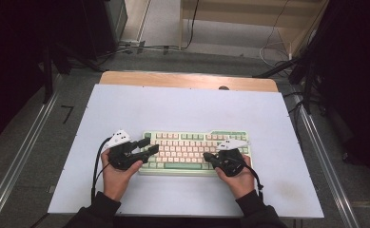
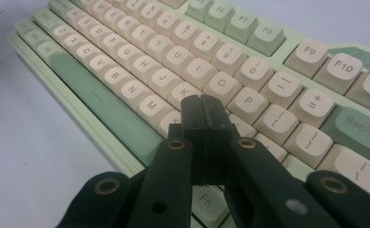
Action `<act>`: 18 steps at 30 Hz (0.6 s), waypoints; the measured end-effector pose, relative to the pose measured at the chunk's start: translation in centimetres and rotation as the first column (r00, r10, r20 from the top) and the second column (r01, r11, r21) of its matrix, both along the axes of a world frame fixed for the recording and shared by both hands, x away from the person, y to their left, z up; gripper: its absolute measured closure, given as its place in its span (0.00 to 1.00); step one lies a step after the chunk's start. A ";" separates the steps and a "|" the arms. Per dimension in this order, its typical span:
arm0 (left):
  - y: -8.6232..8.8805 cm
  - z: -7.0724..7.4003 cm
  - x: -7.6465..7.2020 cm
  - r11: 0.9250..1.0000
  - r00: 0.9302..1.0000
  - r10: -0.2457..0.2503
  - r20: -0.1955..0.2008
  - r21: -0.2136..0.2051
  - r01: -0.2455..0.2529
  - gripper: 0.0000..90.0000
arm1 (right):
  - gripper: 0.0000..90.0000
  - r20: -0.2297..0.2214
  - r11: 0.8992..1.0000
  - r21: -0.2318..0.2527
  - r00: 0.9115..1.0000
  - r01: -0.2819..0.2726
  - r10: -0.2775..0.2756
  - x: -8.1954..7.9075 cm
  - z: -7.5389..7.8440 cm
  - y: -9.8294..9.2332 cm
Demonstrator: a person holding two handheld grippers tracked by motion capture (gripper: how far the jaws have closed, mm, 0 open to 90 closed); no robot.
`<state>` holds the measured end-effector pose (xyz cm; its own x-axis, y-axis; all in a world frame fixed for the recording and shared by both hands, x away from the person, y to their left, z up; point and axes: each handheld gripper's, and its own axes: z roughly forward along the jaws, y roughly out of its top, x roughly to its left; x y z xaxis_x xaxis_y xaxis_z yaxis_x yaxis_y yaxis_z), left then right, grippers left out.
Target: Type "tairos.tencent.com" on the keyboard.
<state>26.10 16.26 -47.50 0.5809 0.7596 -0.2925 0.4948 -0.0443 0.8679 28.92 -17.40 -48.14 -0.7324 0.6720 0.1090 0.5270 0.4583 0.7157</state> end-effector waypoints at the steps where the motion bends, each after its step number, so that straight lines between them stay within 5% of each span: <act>1: 0.0 0.0 0.0 1.000 1.000 0.000 0.000 -0.001 0.000 0.57 | 0.97 -0.004 1.000 0.000 1.000 0.001 -0.001 0.0 0.0 0.0; 12: 0.0 0.0 0.0 1.000 1.000 -0.003 -0.003 0.001 0.003 0.57 | 0.97 -0.012 0.999 -0.033 1.000 -0.002 0.002 -0.1 -0.5 0.1; 18: 0.0 0.0 0.0 1.000 1.000 0.000 -0.001 -0.004 0.000 0.57 | 0.97 0.019 0.998 0.060 1.000 0.015 -0.016 -0.2 0.7 -0.6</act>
